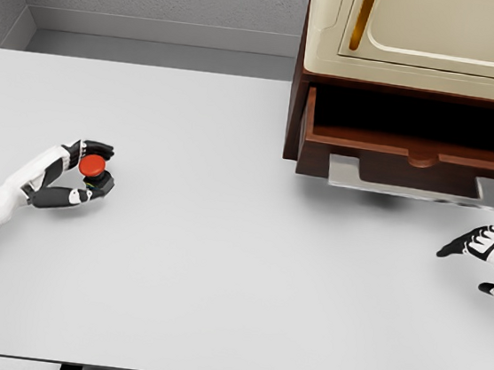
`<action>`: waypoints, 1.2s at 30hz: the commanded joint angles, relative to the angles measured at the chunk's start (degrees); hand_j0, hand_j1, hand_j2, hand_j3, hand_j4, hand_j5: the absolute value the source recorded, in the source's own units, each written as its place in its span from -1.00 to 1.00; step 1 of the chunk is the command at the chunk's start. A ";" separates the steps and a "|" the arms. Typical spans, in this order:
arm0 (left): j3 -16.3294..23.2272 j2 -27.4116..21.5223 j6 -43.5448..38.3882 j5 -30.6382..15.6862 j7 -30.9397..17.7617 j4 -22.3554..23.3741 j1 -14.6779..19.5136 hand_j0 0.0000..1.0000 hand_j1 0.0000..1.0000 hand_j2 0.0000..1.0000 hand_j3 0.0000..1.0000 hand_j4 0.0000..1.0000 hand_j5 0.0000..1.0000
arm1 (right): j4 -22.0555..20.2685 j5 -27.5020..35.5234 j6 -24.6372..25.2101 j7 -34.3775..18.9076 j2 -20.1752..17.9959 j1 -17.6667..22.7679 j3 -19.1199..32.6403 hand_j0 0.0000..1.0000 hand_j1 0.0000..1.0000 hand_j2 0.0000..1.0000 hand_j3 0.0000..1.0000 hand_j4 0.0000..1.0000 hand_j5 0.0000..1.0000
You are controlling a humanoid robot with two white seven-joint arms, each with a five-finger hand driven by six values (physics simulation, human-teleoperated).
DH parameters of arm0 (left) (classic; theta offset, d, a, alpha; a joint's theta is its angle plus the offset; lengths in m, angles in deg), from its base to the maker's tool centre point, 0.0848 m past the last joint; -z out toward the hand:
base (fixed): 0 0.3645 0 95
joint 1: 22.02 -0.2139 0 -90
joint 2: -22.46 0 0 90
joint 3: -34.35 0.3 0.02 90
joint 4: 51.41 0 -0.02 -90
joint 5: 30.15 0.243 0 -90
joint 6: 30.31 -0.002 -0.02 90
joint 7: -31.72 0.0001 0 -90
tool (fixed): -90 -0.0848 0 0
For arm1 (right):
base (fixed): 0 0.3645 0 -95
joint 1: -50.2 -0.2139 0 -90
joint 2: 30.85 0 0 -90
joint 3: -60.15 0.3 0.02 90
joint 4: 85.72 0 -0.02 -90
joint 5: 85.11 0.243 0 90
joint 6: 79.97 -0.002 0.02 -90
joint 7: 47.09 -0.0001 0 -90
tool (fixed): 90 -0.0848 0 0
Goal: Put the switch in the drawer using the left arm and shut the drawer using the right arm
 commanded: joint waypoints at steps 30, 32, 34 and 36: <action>-0.44 -0.57 -0.05 -0.32 0.01 -2.99 0.26 -0.22 -0.22 -0.22 -0.22 -0.22 -0.22 | -0.82 0.30 0.03 0.03 0.24 0.18 -0.07 0.52 0.52 0.52 0.52 0.52 0.52; -0.44 -0.57 -0.05 -0.32 0.01 -2.99 0.26 -0.22 -0.22 -0.22 -0.22 -0.22 -0.22 | -0.82 0.30 0.03 0.03 0.15 0.26 -0.07 0.53 0.53 0.53 0.53 0.53 0.53; -0.44 -0.65 -0.05 -0.32 0.01 -3.61 0.18 -0.22 -0.22 -0.22 -0.22 -0.22 -0.22 | -0.91 0.30 0.03 0.03 0.15 0.26 -0.07 0.53 0.53 0.53 0.53 0.53 0.53; -0.44 -0.65 -0.05 -0.32 0.01 -3.61 0.26 -0.22 -0.22 -0.22 -0.22 -0.22 -0.22 | -0.91 0.30 0.03 0.03 0.15 0.26 -0.07 0.53 0.53 0.53 0.53 0.53 0.53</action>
